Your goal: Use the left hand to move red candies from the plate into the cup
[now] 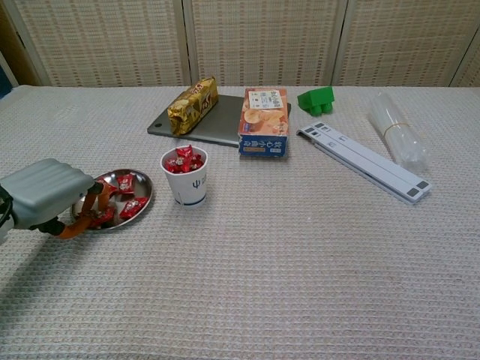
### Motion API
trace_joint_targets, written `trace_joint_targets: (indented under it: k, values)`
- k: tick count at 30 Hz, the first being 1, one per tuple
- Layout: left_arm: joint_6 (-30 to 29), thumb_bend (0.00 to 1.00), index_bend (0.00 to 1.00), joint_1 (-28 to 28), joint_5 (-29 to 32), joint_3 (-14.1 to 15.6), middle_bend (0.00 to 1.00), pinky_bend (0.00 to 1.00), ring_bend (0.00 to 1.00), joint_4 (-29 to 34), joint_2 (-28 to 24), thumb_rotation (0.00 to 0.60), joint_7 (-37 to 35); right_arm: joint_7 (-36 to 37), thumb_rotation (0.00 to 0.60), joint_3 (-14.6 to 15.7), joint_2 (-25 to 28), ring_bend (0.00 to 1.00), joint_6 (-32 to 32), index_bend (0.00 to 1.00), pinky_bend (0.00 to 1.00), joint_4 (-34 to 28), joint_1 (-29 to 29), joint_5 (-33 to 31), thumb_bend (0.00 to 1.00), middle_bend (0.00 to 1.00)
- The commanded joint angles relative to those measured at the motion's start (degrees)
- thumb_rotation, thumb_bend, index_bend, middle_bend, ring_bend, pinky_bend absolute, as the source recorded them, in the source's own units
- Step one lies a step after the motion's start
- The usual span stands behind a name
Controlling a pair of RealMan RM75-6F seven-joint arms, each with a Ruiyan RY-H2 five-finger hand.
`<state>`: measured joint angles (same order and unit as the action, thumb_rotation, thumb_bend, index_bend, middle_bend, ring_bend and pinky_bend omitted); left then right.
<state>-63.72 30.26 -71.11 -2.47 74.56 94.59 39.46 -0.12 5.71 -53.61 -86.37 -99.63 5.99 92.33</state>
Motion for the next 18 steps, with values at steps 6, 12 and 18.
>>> trace_joint_targets:
  k: [6,12,18]
  values:
    - [-0.95,0.39,0.55,0.11,-0.76,-0.56,0.64,1.00,0.64,0.37,0.03,0.600,-0.42,-0.19,0.600,-0.11,-0.06,0.00,0.14,0.00,0.00,-0.08,-0.07,-0.27,0.04,0.00]
    - [-1.80,0.39,0.58,0.19,-1.69,-0.88,0.67,1.00,0.65,0.57,0.03,0.600,-0.90,0.02,0.600,-0.12,0.02,0.00,-0.06,0.00,0.00,-0.05,0.00,-0.25,0.04,0.00]
    - [-2.92,0.39,0.59,0.60,-2.10,-2.32,0.67,1.00,0.65,2.49,-0.62,0.600,-1.38,0.37,0.600,-0.15,0.12,0.00,-0.18,0.00,0.00,0.02,0.03,-0.27,0.04,0.00]
